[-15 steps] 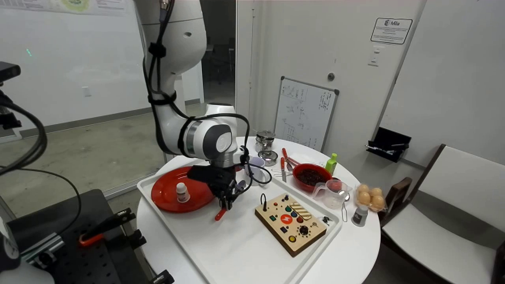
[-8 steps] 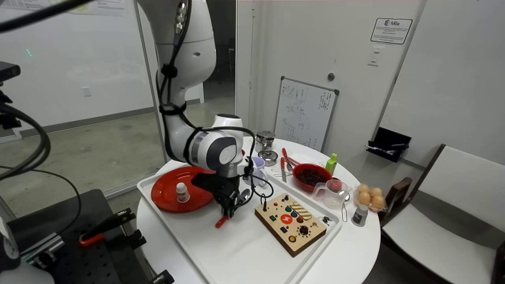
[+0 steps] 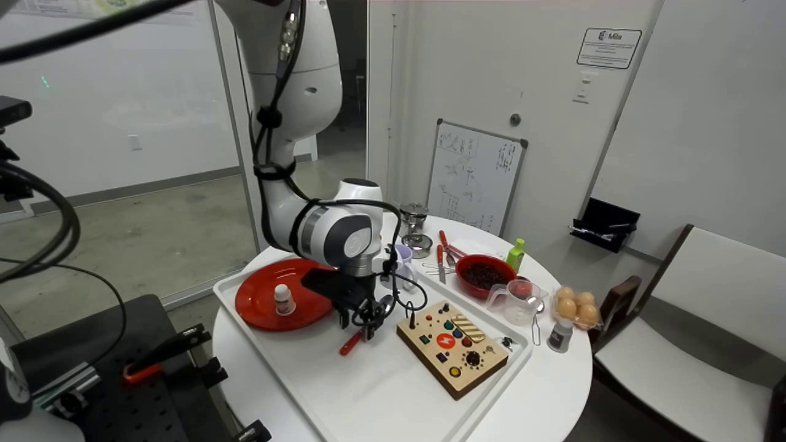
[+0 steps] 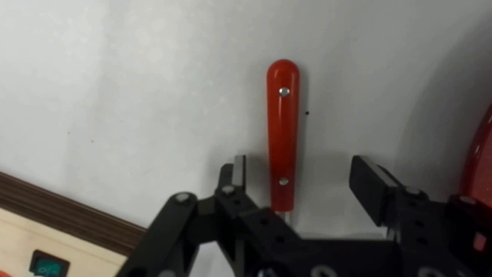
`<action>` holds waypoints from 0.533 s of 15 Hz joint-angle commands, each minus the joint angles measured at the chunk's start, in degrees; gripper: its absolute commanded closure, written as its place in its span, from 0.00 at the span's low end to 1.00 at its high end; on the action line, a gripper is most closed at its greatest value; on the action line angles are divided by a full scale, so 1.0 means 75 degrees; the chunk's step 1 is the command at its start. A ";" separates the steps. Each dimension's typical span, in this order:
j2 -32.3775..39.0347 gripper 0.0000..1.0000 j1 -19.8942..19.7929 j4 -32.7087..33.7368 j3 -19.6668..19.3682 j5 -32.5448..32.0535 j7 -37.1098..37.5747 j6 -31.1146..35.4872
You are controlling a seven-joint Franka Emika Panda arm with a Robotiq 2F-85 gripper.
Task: Turn the spoon to a vertical position
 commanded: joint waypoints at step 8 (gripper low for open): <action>-0.1752 0.00 0.0522 -0.1654 -0.0013 0.0132 0.0047 0.0671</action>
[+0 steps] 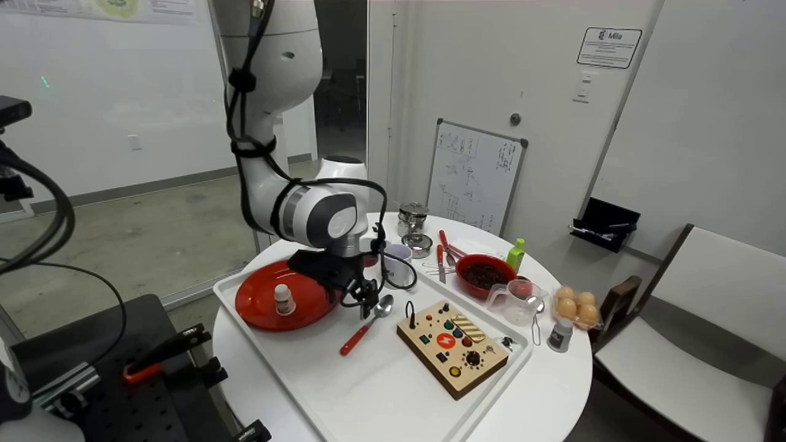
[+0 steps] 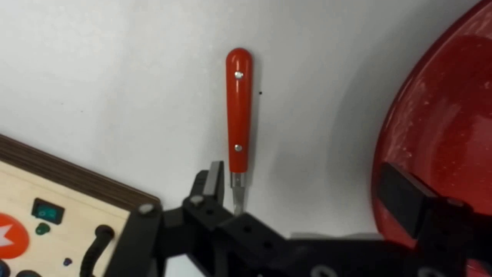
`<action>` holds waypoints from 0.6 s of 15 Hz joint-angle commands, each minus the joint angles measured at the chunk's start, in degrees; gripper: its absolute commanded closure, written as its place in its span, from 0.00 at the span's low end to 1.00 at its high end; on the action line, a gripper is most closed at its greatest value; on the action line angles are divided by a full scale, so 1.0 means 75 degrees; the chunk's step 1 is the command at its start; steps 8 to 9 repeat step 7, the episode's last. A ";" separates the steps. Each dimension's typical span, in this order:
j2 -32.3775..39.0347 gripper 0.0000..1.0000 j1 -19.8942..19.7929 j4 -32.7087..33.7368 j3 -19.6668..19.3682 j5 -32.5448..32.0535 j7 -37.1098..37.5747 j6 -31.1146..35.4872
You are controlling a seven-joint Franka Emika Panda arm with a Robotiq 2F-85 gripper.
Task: Turn the spoon to a vertical position
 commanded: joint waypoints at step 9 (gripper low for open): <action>-0.0689 0.00 0.0272 -0.0547 -0.0078 0.0138 -0.0102 0.0040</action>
